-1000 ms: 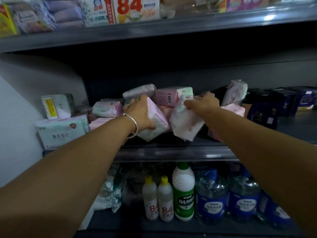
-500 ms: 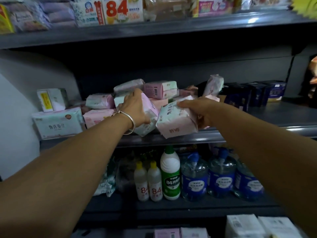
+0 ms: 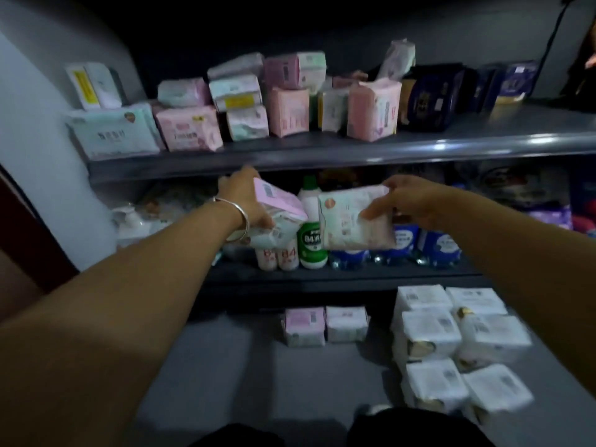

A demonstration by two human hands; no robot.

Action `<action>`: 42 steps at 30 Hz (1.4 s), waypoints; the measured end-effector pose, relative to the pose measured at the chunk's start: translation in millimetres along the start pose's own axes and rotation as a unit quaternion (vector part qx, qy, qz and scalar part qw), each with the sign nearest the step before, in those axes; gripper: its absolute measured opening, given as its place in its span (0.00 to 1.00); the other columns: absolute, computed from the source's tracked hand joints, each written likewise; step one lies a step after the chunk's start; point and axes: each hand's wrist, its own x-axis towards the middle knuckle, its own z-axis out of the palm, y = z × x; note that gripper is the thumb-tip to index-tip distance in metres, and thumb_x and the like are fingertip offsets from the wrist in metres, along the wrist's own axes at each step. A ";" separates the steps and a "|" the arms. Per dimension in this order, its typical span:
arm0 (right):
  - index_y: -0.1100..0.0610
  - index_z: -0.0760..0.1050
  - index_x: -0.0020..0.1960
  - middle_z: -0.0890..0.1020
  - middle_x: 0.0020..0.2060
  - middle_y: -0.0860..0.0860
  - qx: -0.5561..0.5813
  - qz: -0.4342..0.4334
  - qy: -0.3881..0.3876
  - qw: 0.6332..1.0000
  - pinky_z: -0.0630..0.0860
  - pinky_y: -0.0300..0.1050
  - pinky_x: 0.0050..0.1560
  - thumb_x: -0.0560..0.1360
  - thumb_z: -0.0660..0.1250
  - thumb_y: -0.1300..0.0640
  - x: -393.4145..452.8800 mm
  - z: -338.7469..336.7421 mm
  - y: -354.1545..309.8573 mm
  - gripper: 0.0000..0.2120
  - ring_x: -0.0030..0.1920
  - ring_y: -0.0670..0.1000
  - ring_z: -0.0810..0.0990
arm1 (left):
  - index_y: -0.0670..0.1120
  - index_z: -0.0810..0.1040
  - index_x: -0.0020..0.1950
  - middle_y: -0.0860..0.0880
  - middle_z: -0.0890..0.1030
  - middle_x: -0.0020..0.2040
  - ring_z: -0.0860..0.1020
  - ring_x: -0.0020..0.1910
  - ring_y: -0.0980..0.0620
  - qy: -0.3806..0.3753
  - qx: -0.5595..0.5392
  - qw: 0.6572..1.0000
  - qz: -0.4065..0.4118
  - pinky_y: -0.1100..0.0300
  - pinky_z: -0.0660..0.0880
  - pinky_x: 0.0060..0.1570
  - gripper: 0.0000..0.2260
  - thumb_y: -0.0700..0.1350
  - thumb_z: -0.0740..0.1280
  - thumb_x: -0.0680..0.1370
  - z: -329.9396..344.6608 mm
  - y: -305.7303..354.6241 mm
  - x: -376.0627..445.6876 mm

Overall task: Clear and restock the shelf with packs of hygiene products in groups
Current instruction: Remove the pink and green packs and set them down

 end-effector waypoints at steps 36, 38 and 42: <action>0.61 0.63 0.66 0.66 0.65 0.58 -0.368 0.097 -0.023 0.924 0.72 0.48 0.63 0.71 0.69 0.67 111.2 134.3 311.5 0.27 0.62 0.57 0.72 | 0.46 0.59 0.71 0.45 0.51 0.73 0.65 0.68 0.48 -0.299 -0.056 0.949 -0.083 0.68 0.67 0.59 0.35 0.30 0.71 0.70 330.9 -107.5 -34.4; 0.61 0.64 0.67 0.68 0.65 0.58 -0.382 0.068 -0.020 0.921 0.72 0.47 0.63 0.72 0.69 0.65 112.4 125.3 288.3 0.26 0.61 0.57 0.73 | 0.47 0.61 0.70 0.46 0.56 0.72 0.70 0.64 0.47 -0.293 -0.042 0.953 -0.068 0.66 0.69 0.56 0.33 0.32 0.71 0.70 312.0 -104.9 -20.3; 0.62 0.68 0.63 0.77 0.58 0.59 -0.355 -0.013 -0.010 0.935 0.75 0.50 0.56 0.73 0.67 0.64 107.6 112.3 220.1 0.20 0.56 0.58 0.77 | 0.45 0.67 0.67 0.44 0.68 0.66 0.71 0.63 0.45 -0.253 -0.072 0.965 -0.022 0.59 0.69 0.61 0.26 0.37 0.71 0.72 250.5 -91.7 10.0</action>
